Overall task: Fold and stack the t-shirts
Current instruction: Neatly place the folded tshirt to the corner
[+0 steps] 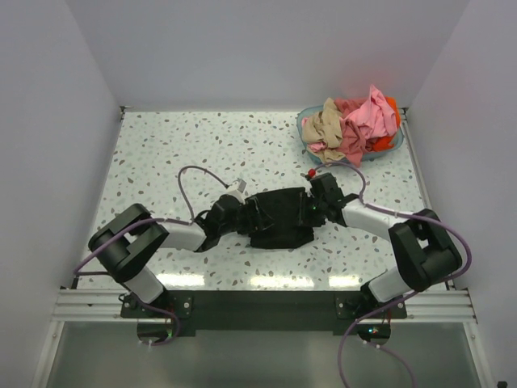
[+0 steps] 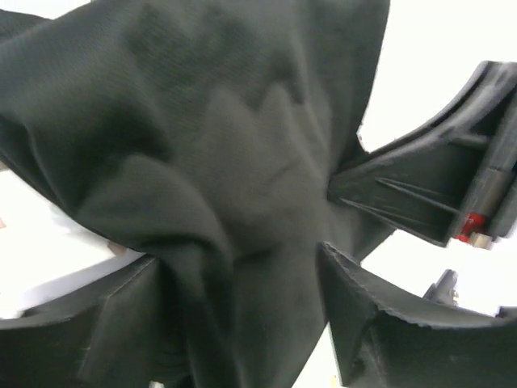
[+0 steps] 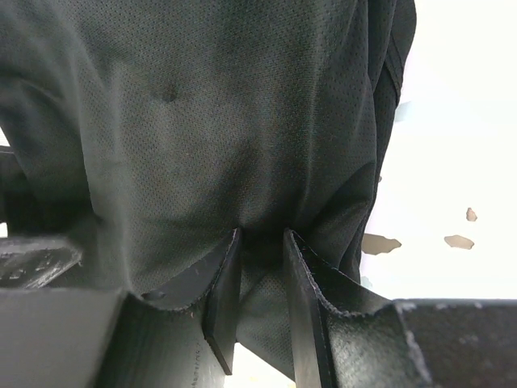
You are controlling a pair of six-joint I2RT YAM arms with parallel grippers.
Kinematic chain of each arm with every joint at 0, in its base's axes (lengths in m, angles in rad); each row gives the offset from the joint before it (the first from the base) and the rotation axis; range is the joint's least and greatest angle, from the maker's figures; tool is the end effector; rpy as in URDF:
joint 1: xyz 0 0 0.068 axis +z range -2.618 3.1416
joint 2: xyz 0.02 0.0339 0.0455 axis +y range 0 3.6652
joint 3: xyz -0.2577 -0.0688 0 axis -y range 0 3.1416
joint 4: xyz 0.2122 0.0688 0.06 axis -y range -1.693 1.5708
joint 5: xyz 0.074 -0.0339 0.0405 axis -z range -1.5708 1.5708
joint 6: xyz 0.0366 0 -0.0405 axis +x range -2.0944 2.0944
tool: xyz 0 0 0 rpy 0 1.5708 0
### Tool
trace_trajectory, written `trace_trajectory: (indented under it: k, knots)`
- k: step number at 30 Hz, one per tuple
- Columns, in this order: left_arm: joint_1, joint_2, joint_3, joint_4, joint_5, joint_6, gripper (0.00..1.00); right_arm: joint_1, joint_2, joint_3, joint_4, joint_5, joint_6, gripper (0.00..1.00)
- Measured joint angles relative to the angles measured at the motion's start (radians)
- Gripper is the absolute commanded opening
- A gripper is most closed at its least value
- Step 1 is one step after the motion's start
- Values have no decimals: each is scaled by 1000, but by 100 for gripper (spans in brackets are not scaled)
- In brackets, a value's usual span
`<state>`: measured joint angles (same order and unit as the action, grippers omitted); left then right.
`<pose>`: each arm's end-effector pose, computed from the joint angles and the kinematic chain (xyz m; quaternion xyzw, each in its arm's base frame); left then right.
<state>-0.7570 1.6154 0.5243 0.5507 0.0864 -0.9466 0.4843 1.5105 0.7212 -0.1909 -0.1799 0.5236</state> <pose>0.1995 -0.1928 0.1536 -0.0611 0.8675 -0.3952 0.2959 0.2251 0.1258 0.1710 -0.0074 0.9532 0.2152 0.2123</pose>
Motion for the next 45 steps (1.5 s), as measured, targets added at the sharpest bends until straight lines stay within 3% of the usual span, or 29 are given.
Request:
trace_trajectory:
  k: [1, 2, 4, 5, 6, 7, 13, 16, 21, 24, 34, 45]
  knots:
    - [-5, 8, 5, 0, -5, -5, 60, 1, -1, -3, 5, 0, 1, 31]
    - [-8, 22, 20, -16, -19, -3, 45, 2, -2, -5, 8, -1, 3, 31]
    - [-10, 42, 45, -46, -47, -4, 28, 6, -5, -11, 17, -4, 8, 31]
    - [-11, 55, 58, -66, -62, -6, 9, 9, -7, -14, 21, -5, 9, 31]
    - [-11, 64, 71, -84, -75, -8, 1, 11, -8, -17, 23, -7, 11, 31]
    - [-11, 69, 87, -110, -90, -2, 0, 13, -11, -19, 25, -10, 12, 31]
    - [-4, 77, 183, -257, -156, 59, 0, 20, -46, -30, -7, -19, 13, 35]
    - [24, 68, 205, -317, -169, 124, 0, 21, -89, -30, -56, -18, 8, 43]
    - [101, 58, 304, -480, -232, 313, 0, 22, -195, -18, -159, -2, -7, 64]
    - [147, 58, 378, -569, -282, 440, 0, 22, -256, 14, -217, 9, -19, 69]
    - [378, 72, 538, -685, -337, 777, 0, 22, -393, 96, -328, 31, -56, 72]
    - [649, 319, 789, -690, -303, 1046, 0, 22, -402, 90, -315, -23, -71, 72]
